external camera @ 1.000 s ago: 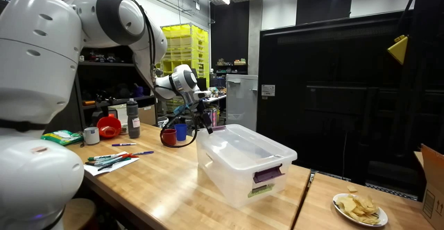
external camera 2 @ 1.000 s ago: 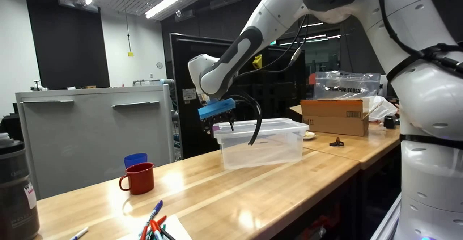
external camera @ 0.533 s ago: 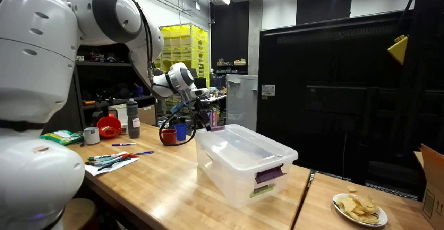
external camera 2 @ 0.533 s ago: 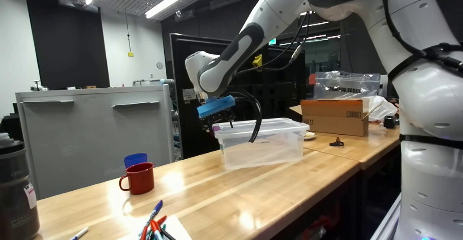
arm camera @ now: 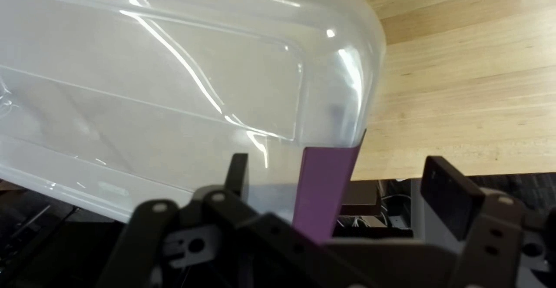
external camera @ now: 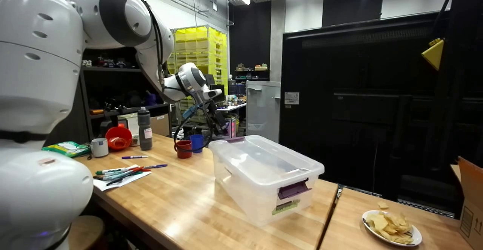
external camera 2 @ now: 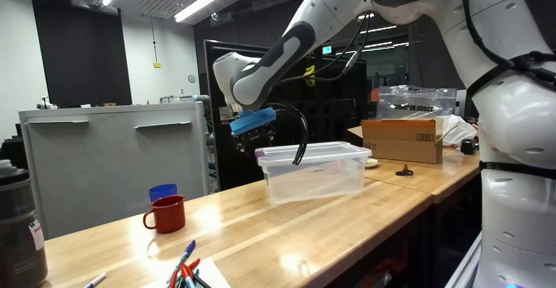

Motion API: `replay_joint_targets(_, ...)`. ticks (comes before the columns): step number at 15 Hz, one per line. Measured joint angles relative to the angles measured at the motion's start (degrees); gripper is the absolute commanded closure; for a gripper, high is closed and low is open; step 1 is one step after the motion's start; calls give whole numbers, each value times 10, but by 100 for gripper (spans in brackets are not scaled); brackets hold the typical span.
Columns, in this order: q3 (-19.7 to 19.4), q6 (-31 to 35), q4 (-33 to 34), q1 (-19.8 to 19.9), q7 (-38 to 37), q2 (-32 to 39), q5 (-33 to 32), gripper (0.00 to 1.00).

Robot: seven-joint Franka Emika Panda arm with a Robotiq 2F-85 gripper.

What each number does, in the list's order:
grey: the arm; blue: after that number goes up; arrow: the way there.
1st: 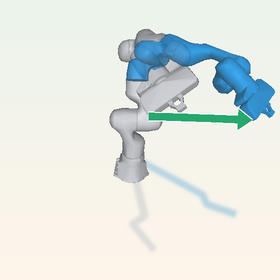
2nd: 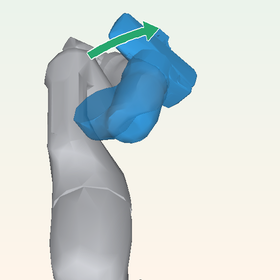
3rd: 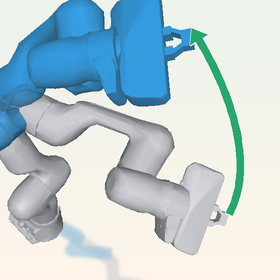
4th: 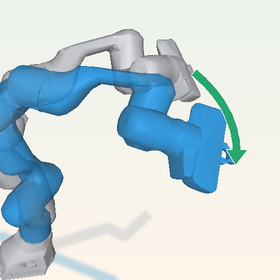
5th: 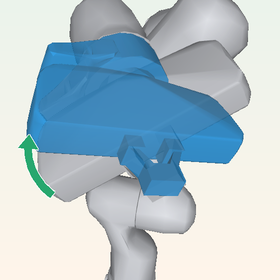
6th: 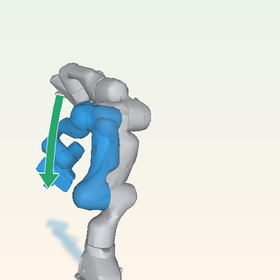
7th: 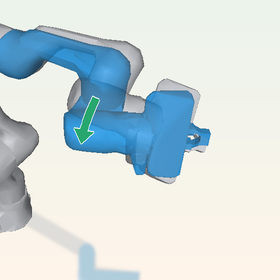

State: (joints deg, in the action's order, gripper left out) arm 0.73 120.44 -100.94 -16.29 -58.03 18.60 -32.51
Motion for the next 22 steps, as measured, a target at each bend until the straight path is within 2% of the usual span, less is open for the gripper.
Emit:
replay_joint_targets(8, -1, -23, 84, 3, 14, 53, 1, 0)
replay_joint_targets(16, -22, -31, 149, 23, 47, 110, 27, 0)
replay_joint_targets(17, -25, -32, 153, 25, 50, 113, 32, 25)
replay_joint_targets(19, -29, -32, 158, 27, 56, 120, 40, 32)
replay_joint_targets(22, -32, -32, 162, 28, 60, 126, 47, 56)
